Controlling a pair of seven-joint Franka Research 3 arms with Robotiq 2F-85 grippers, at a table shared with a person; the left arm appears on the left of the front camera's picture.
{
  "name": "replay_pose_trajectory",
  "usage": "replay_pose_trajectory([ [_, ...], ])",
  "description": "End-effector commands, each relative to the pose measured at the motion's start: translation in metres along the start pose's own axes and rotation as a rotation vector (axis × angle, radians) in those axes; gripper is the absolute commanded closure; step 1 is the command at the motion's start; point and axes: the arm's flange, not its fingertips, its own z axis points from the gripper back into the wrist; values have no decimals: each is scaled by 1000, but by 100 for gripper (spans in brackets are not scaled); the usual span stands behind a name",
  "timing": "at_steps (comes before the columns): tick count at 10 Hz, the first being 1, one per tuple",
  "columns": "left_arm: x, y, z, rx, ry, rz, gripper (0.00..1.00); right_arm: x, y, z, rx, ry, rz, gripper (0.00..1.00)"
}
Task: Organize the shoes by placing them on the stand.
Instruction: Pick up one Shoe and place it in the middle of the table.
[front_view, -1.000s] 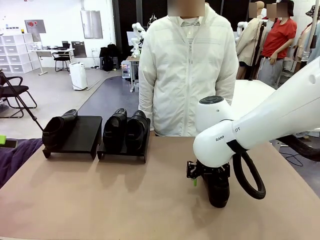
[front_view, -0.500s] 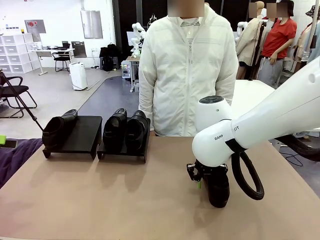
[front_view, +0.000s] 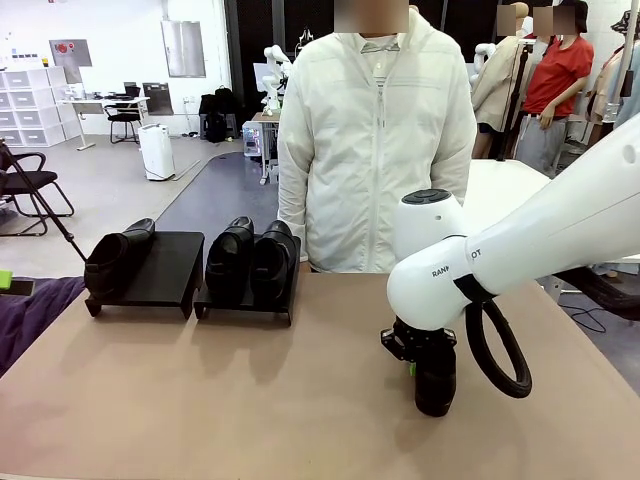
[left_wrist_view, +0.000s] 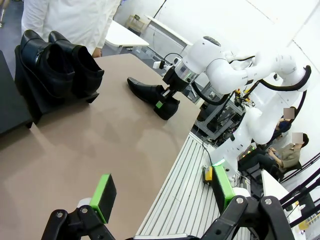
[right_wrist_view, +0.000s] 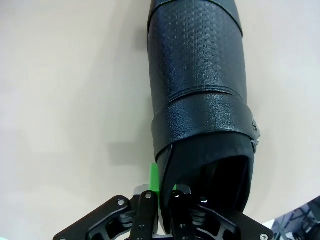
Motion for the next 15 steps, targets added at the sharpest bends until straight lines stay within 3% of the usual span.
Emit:
replay_pose_trajectory([
  [1,-1,-1,1,-10,-8,-17,0,-3,0,11,23,13,14,100],
  [5,-1,-1,1,-10,-8,-17,0,-11,5,69,-45,-46,-14,100],
  [8,-1,-1,1,-10,-8,-17,0,-70,4,160,-111,-131,-58,100],
  [10,-1,-1,1,-10,-8,-17,0,-82,-3,154,-64,-121,-47,100],
  [13,-1,-1,1,-10,-8,-17,0,-70,1,164,-105,-122,-22,100],
  [14,-1,-1,1,-10,-8,-17,0,-83,1,165,-105,-119,-23,100],
  [15,-1,-1,1,-10,-8,-17,0,-89,25,163,107,-144,182,100],
])
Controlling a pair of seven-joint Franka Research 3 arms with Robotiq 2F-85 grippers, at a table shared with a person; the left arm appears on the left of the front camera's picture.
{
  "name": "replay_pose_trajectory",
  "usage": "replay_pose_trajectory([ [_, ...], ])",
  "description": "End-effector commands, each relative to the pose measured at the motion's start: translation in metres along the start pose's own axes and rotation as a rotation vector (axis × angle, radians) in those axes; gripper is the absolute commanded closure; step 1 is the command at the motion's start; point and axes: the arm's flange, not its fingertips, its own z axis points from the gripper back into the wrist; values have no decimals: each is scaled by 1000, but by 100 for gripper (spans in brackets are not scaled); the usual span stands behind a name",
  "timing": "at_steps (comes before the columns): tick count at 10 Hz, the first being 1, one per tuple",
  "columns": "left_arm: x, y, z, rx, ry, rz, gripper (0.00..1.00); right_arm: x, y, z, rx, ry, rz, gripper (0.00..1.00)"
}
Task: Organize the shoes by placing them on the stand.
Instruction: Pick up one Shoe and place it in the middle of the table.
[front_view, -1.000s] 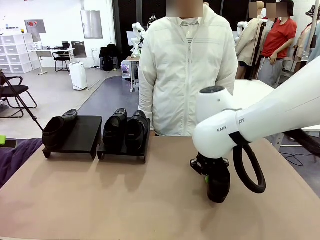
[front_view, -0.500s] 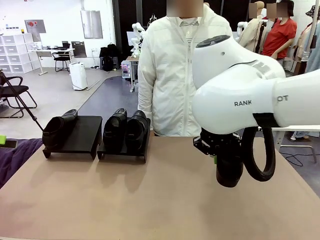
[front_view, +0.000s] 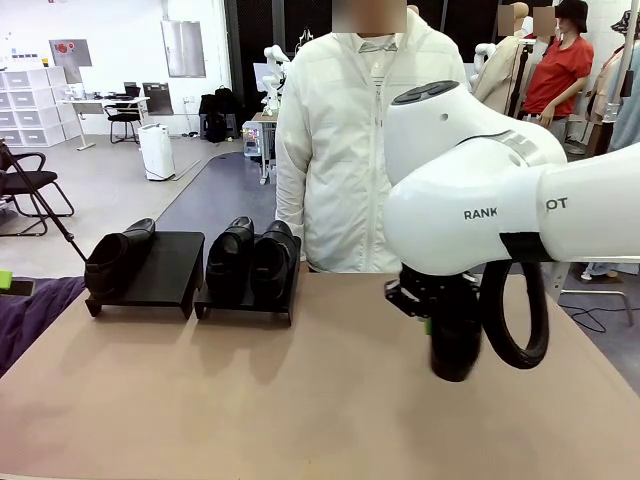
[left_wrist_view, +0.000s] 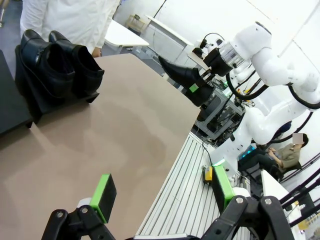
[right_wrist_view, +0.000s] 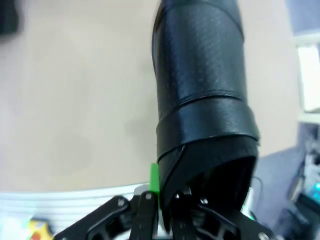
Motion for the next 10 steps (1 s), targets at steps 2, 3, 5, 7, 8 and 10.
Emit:
replay_pose_trajectory([
  [2,-1,-2,1,-10,-8,-19,0,-10,97,-12,252,3,240,100],
  [3,-1,-2,1,-10,-8,-19,0,-11,135,-25,293,38,254,100],
  [5,-1,-2,1,-10,-8,-19,0,-16,190,-49,277,74,191,100],
  [7,-1,-2,1,-10,-8,-19,0,-22,211,-62,279,143,88,100],
  [8,-1,-2,1,-10,-8,-19,0,-25,213,-65,254,149,46,100],
  [10,-1,-2,1,-10,-8,-19,0,-26,216,-74,227,188,27,100],
])
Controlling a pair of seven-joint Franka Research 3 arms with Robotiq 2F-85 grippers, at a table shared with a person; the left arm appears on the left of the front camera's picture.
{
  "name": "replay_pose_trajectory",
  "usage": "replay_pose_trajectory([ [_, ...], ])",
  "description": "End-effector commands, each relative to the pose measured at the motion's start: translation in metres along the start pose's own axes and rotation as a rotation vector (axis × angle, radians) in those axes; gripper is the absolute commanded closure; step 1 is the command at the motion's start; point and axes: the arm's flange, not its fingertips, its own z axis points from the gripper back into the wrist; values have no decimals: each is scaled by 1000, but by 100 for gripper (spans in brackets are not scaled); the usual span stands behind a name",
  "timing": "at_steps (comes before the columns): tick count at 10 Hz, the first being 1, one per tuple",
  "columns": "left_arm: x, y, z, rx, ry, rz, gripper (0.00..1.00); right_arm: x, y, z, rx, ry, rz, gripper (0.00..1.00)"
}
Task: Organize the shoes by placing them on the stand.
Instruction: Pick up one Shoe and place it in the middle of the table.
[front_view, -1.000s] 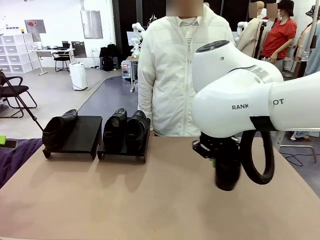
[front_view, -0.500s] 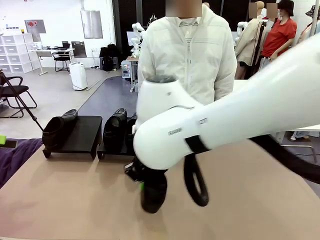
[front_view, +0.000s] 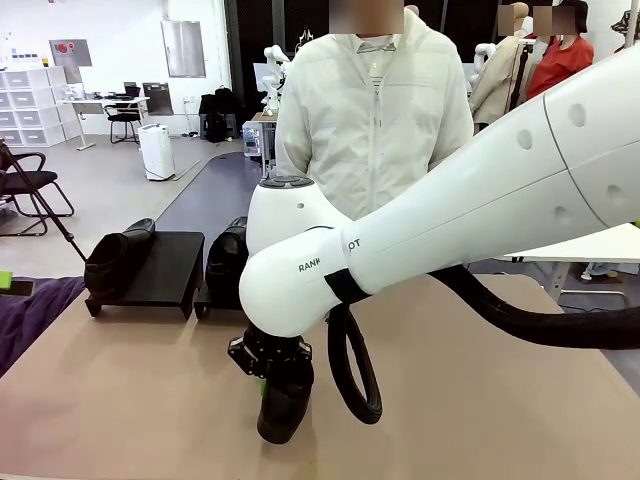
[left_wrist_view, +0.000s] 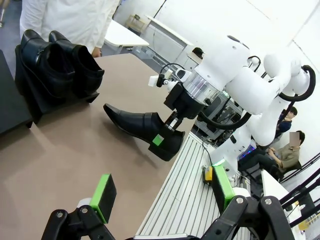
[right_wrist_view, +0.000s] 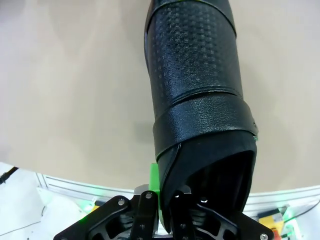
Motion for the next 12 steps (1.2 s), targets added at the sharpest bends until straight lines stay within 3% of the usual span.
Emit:
replay_pose_trajectory([
  [1,-1,-2,1,-10,-9,-19,0,3,10,-1,-23,15,-43,100],
  [4,-1,-2,1,-10,-9,-19,0,9,9,-10,-14,8,-38,100],
  [5,-1,-2,1,-10,-9,-19,0,9,8,-9,-19,7,-22,41],
  [6,-1,-2,1,-10,-9,-19,0,8,8,-7,-11,9,-10,0],
  [8,-1,-2,1,-10,-9,-19,0,7,5,7,15,14,21,0],
  [9,-1,-2,1,-10,-9,-19,0,9,-6,28,95,57,80,0],
  [12,-1,-2,1,-10,-9,-19,0,7,-92,131,245,89,176,0],
])
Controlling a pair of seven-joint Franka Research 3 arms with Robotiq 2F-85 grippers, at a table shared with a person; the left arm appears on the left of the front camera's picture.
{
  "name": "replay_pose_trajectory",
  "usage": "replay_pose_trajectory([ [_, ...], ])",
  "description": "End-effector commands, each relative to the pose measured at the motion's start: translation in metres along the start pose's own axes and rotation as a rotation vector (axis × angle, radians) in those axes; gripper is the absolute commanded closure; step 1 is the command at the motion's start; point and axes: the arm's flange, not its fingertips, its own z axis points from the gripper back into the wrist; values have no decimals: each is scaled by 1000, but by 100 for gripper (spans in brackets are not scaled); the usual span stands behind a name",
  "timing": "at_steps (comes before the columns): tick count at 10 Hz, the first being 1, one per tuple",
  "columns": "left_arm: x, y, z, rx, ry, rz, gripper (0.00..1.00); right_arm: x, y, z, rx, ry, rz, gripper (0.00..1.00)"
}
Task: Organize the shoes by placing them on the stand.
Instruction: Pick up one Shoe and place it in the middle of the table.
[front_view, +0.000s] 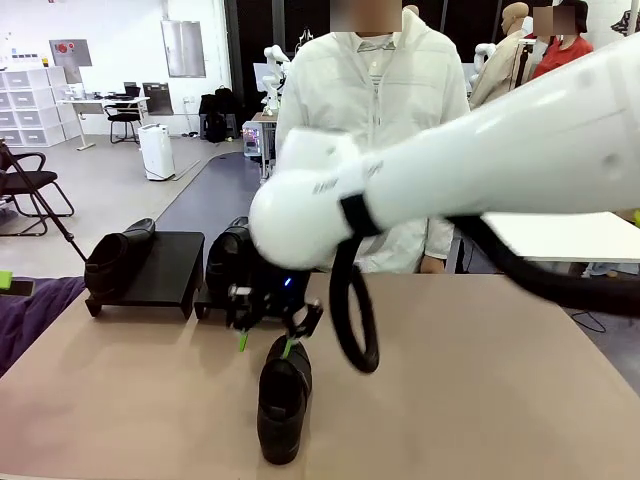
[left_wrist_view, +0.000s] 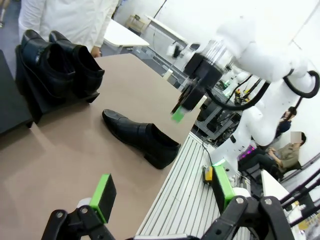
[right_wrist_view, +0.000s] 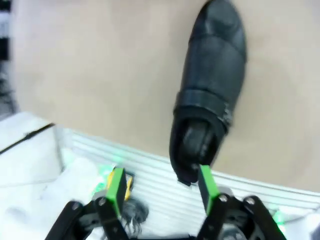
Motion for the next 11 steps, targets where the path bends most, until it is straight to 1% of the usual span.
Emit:
replay_pose_trajectory([
  [1,0,-2,1,-10,-9,-19,0,-30,-83,80,95,48,34,0],
  [2,0,-2,1,-10,-9,-19,0,-47,-127,116,211,55,49,0],
  [3,0,-2,1,-10,-9,-19,0,-65,-169,141,294,-19,-12,0],
  [4,0,-2,1,-10,-9,-19,0,-85,-207,157,386,-108,-79,0],
  [5,0,-2,1,-10,-9,-19,0,-115,-243,165,400,-231,-171,0],
  [6,0,-2,1,-10,-9,-19,0,-143,-272,168,434,-337,-217,0],
  [7,0,-2,1,-10,-9,-19,0,-167,-301,168,509,-418,-247,0],
  [8,0,-2,1,-10,-9,-19,0,-175,-322,163,447,-465,-411,0],
  [9,0,-2,1,-10,-9,-19,0,-174,-325,158,464,-469,-365,0],
  [10,0,-2,1,-10,-9,-19,0,-165,-319,148,383,-410,-321,0],
  [11,0,-2,1,-10,-9,-19,0,-155,-329,204,472,-444,-367,0],
])
